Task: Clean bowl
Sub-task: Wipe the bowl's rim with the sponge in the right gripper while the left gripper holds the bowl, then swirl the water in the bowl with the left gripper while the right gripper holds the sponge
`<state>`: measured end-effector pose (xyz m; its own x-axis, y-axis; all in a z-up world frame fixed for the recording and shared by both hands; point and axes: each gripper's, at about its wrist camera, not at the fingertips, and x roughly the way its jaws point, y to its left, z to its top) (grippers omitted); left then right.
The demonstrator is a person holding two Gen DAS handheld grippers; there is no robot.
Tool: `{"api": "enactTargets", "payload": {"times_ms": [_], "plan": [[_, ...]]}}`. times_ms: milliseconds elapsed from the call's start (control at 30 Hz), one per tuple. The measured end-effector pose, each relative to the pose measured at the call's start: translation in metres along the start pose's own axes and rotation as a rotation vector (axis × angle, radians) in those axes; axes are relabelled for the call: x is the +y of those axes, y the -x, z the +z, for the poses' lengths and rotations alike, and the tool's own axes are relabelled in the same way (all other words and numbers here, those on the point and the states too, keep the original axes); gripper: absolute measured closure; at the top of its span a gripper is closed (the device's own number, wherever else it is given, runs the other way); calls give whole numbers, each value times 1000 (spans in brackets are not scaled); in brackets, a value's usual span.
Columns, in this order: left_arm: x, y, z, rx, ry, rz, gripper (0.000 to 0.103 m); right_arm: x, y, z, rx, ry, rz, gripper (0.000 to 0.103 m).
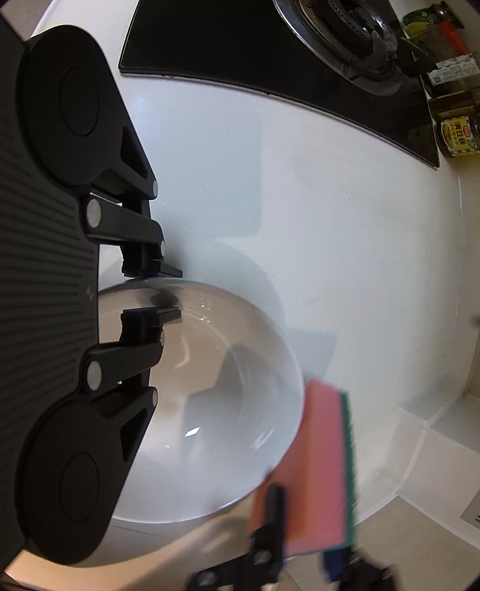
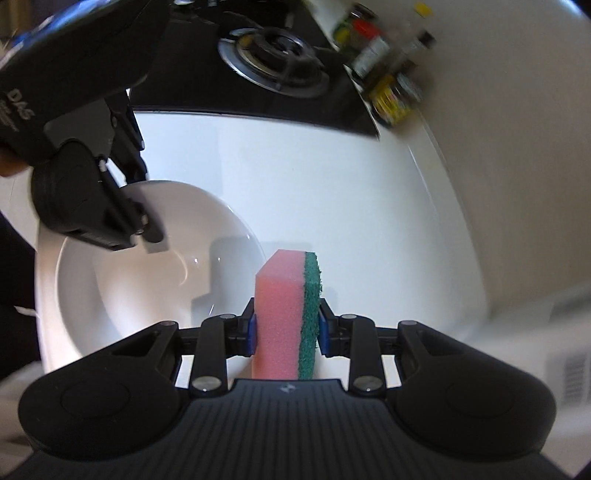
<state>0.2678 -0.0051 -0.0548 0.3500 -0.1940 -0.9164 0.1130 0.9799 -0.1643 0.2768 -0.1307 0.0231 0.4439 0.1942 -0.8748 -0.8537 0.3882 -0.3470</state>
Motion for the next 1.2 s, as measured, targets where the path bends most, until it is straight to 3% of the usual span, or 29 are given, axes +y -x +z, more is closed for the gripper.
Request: {"api": "enactTargets", "payload": {"times_ms": [100, 267, 333, 533, 600, 800, 1200], "plan": [[-4, 0, -2, -20, -4, 11, 85, 5, 12, -25, -7, -171, -18, 77], [-13, -3, -10, -44, -1, 28, 83, 28, 33, -76, -51, -620, -77, 77], [-17, -5, -10, -53, 4, 36, 82, 50, 41, -96, -70, -825, -93, 77], [-9, 0, -5, -88, 50, 80, 79, 115, 67, -120, -164, -1255, -151, 76], [-9, 2, -9, -97, 70, 94, 78, 126, 69, -121, -172, -1304, -152, 76], [-16, 5, -15, -124, 121, 149, 76, 159, 78, -124, -210, -1454, -39, 75], [-21, 7, -20, -117, 157, 172, 77, 166, 92, -111, -267, -1500, 67, 74]]}}
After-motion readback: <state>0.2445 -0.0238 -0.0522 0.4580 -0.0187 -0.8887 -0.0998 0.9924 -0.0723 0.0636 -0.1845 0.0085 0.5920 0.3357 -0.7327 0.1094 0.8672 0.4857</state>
